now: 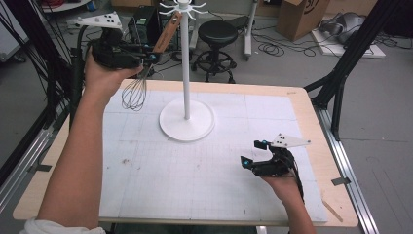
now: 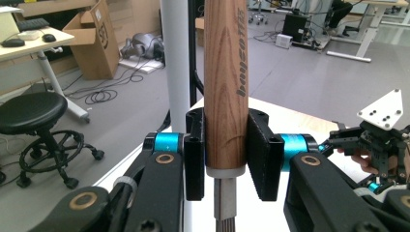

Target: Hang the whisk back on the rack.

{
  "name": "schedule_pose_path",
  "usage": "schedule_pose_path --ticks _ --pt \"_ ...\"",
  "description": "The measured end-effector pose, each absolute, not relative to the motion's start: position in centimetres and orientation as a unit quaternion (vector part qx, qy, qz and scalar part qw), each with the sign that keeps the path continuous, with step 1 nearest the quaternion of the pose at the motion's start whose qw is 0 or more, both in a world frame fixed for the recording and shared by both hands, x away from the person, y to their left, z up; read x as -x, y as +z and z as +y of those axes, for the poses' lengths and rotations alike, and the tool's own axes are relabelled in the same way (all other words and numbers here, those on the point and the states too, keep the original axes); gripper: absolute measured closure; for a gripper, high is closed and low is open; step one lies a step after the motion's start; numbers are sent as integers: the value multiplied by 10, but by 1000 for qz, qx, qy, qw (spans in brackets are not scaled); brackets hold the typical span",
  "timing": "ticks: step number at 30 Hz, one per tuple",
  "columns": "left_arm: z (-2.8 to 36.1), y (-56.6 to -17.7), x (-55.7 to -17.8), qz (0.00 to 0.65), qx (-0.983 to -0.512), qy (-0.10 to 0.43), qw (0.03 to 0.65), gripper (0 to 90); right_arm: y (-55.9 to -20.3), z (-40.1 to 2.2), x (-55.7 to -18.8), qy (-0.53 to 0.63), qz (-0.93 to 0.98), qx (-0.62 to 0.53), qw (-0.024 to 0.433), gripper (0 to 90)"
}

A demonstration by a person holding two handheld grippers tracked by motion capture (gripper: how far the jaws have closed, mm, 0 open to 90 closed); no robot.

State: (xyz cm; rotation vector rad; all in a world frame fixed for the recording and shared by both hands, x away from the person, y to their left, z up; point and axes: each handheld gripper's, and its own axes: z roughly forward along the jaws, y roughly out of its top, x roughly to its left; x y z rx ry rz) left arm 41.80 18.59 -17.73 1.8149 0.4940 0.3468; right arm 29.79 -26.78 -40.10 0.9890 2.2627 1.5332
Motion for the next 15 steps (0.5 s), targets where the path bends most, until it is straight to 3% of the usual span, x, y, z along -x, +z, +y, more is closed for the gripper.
schedule_pose_path --ticks 12,14,15 --pt "172 -187 -429 224 -789 138 556 704 -400 -269 -296 524 772 -341 117 126" --pt "172 -188 -429 234 -787 149 551 598 -401 -269 -297 522 773 -341 115 126" --pt "172 -188 -429 234 -787 149 551 596 -401 -269 -297 522 774 -341 115 126"
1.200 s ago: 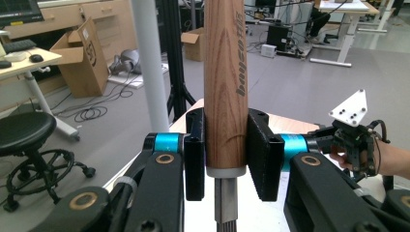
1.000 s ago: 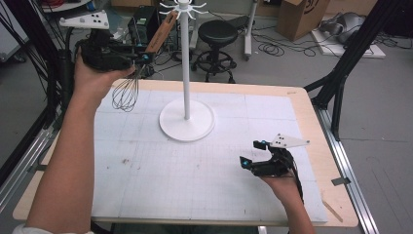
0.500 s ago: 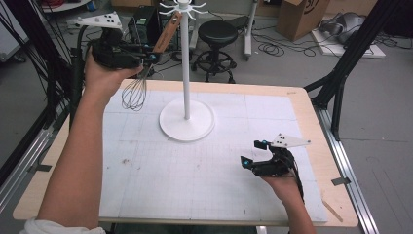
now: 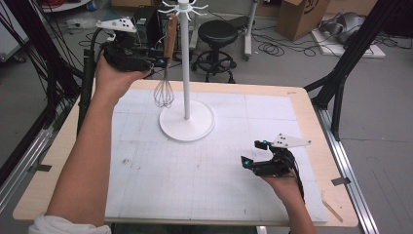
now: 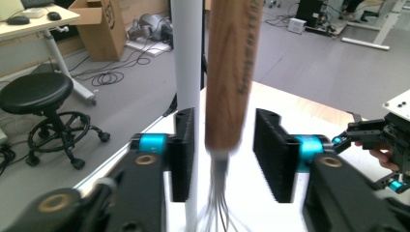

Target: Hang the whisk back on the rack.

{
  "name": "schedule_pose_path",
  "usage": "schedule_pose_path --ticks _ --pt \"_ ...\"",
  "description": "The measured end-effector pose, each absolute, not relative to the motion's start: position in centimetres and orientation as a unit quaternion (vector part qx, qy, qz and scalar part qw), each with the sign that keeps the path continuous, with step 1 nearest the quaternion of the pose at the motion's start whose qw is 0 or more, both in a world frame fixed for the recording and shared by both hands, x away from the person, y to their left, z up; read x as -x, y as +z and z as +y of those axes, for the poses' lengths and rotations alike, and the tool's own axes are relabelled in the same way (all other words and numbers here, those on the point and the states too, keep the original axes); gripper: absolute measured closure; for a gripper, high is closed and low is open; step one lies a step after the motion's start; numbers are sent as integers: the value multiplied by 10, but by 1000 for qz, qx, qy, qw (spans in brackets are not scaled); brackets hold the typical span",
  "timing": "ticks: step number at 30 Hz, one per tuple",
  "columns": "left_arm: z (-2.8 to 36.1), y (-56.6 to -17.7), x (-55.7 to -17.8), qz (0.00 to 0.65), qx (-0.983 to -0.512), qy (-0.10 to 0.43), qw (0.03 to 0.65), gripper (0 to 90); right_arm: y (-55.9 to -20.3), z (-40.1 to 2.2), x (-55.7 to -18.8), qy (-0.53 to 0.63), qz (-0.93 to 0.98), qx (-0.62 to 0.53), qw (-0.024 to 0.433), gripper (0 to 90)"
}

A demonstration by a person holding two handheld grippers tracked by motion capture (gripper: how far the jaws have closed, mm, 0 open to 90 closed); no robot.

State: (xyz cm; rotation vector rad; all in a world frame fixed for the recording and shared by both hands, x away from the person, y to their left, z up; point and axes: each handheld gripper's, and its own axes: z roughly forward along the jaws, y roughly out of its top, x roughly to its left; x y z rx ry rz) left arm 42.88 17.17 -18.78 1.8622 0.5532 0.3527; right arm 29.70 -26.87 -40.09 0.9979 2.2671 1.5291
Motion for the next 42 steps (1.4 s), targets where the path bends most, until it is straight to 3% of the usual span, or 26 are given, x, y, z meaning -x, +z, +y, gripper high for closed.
schedule_pose_path --ticks 5,11,24,42 --pt "180 -196 -427 229 -784 124 564 549 -401 -269 -297 524 773 -339 114 126" --pt "180 -208 -420 210 -794 96 562 427 -401 -268 -297 523 774 -338 115 126" --pt "186 -224 -391 169 -797 75 575 223 -402 -265 -297 519 777 -337 114 127" --pt "182 -268 -365 143 -802 43 578 91 -402 -264 -297 516 779 -339 114 127"
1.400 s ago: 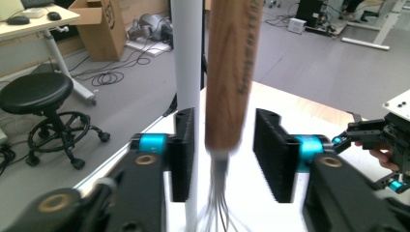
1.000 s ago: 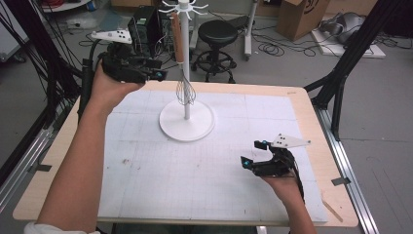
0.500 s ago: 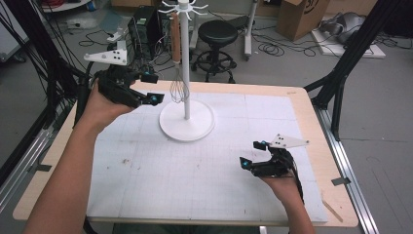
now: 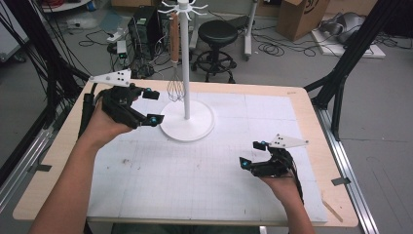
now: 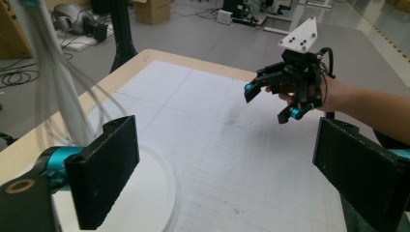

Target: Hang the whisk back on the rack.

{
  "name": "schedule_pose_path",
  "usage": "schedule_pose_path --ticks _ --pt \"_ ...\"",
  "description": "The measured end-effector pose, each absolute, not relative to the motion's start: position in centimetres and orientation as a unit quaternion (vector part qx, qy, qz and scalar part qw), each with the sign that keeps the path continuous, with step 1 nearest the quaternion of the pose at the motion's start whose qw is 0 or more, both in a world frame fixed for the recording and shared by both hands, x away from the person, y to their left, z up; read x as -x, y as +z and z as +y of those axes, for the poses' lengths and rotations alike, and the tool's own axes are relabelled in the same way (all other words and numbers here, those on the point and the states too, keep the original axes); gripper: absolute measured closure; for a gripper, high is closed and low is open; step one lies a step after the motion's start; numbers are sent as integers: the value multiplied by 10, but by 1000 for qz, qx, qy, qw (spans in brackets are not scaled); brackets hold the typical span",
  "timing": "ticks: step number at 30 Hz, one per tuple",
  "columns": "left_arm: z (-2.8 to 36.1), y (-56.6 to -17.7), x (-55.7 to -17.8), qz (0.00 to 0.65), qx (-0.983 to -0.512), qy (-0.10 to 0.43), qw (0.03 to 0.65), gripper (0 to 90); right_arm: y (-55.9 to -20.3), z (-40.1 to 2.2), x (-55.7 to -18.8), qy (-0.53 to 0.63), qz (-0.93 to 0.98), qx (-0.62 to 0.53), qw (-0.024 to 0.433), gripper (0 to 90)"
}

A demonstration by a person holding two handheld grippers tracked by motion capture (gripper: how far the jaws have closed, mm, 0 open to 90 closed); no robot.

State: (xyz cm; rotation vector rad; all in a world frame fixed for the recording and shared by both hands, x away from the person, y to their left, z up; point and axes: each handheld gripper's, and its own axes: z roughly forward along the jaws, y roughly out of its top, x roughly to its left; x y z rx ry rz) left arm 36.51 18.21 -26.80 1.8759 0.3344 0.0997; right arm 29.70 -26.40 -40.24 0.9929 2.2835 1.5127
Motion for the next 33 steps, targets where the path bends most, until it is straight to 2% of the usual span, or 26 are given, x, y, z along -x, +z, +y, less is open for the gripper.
schedule_pose_path --ticks 3,8,10,20,33 --pt "181 -275 -360 142 -803 55 576 59 -403 -263 -297 515 780 -337 113 127" --pt "182 -289 -357 144 -802 46 578 55 -402 -264 -298 516 779 -338 114 126" --pt "183 -295 -356 149 -801 46 578 17 -403 -263 -297 515 779 -338 114 127" --pt "190 -325 -344 157 -793 35 588 16 -403 -263 -298 515 780 -338 114 126" --pt "214 -363 -312 190 -774 60 601 16 -405 -262 -300 508 784 -338 111 126"
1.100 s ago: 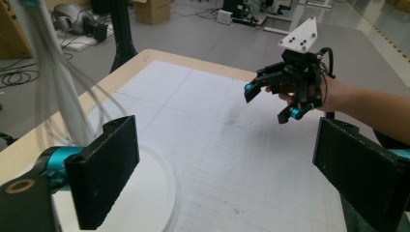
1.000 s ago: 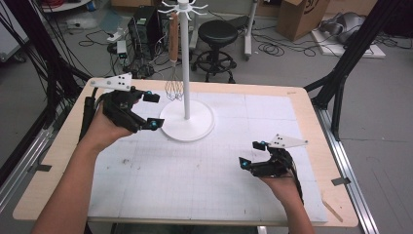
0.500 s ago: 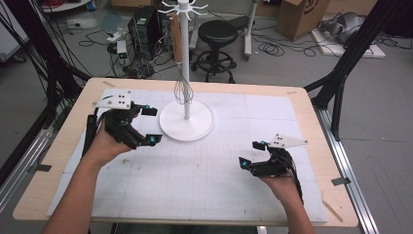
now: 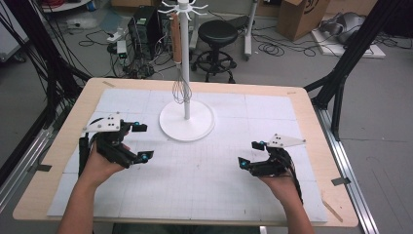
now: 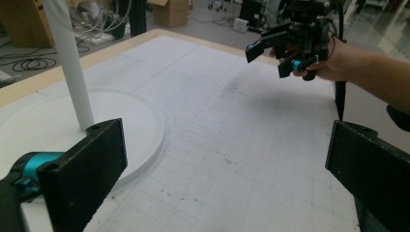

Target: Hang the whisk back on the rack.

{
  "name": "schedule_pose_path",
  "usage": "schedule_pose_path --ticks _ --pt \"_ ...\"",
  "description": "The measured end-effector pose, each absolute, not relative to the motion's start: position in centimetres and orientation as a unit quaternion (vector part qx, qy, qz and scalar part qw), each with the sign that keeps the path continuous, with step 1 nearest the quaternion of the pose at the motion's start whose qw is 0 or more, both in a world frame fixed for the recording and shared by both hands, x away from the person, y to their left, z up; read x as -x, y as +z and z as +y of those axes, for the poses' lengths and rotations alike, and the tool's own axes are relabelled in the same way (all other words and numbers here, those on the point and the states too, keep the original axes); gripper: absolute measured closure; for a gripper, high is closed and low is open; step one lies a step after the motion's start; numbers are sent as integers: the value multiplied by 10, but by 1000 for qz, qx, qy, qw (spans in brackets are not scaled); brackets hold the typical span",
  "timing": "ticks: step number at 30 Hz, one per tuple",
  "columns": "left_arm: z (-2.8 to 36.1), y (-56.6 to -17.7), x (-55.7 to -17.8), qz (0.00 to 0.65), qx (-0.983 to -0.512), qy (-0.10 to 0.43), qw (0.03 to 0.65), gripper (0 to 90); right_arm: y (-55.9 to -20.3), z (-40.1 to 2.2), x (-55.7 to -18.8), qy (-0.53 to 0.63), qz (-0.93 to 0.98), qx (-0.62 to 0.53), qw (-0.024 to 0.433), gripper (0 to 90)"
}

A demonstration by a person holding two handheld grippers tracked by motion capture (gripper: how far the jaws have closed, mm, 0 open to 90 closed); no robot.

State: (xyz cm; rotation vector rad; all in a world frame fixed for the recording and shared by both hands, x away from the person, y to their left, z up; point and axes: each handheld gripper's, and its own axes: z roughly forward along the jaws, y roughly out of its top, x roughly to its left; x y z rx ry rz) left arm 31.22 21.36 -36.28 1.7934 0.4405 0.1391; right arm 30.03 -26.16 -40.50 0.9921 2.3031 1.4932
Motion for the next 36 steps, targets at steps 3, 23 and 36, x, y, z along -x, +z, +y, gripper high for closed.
schedule_pose_path --ticks 3,23,36 --pt "212 -370 -310 192 -783 55 589 16 -405 -262 -302 511 783 -338 111 127" --pt "208 -393 -312 204 -793 39 573 16 -406 -265 -304 510 780 -343 113 127" --pt "206 -394 -312 207 -798 46 563 16 -408 -262 -304 504 785 -342 111 127"
